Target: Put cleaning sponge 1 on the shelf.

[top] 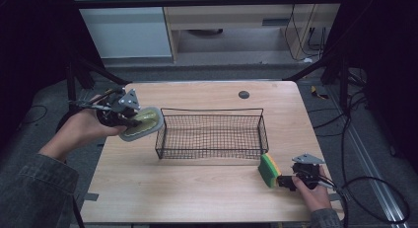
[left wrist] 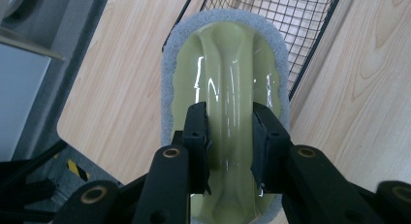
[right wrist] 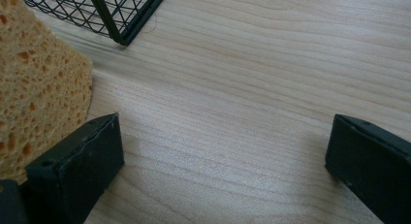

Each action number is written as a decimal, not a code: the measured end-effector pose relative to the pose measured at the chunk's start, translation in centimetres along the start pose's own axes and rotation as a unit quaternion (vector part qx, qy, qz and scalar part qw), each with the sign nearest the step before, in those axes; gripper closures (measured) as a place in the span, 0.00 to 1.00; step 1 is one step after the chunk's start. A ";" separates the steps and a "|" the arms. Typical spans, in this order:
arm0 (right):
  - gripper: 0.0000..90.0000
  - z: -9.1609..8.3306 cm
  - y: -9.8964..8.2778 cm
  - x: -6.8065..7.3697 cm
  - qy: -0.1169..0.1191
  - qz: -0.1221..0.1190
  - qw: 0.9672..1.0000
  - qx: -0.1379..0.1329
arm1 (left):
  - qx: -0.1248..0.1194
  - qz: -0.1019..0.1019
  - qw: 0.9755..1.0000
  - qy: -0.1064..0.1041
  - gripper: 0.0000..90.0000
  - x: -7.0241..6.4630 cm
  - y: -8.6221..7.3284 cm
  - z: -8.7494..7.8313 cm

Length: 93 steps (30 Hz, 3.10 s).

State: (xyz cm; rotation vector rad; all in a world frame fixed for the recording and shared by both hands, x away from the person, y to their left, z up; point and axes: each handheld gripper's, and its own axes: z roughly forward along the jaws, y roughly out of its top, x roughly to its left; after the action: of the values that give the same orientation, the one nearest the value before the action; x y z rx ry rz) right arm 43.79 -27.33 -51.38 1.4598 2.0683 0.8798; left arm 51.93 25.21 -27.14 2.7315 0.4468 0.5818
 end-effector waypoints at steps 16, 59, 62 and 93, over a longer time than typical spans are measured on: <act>0.01 0.0 0.0 0.0 0.001 -0.002 1.000 0.000 | 0.003 0.040 0.999 0.003 0.78 -1.1 3.5 1.1; 0.00 0.1 0.1 -0.1 0.005 -0.004 1.000 0.000 | -0.003 0.138 0.990 0.022 0.78 -3.7 7.5 6.1; 0.00 0.1 0.1 -0.1 0.005 -0.004 1.000 -0.001 | -0.005 0.142 0.990 0.012 0.78 -3.9 7.6 6.6; 0.00 0.1 0.1 -0.1 0.005 -0.004 1.000 -0.001 | -0.005 0.145 0.989 -0.001 0.78 -4.7 7.7 8.7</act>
State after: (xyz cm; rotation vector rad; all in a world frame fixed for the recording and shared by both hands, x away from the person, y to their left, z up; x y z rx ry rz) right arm 43.94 -27.39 -51.38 1.4490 2.0786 0.8871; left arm 53.46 14.56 -33.56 2.8072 0.0440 0.6491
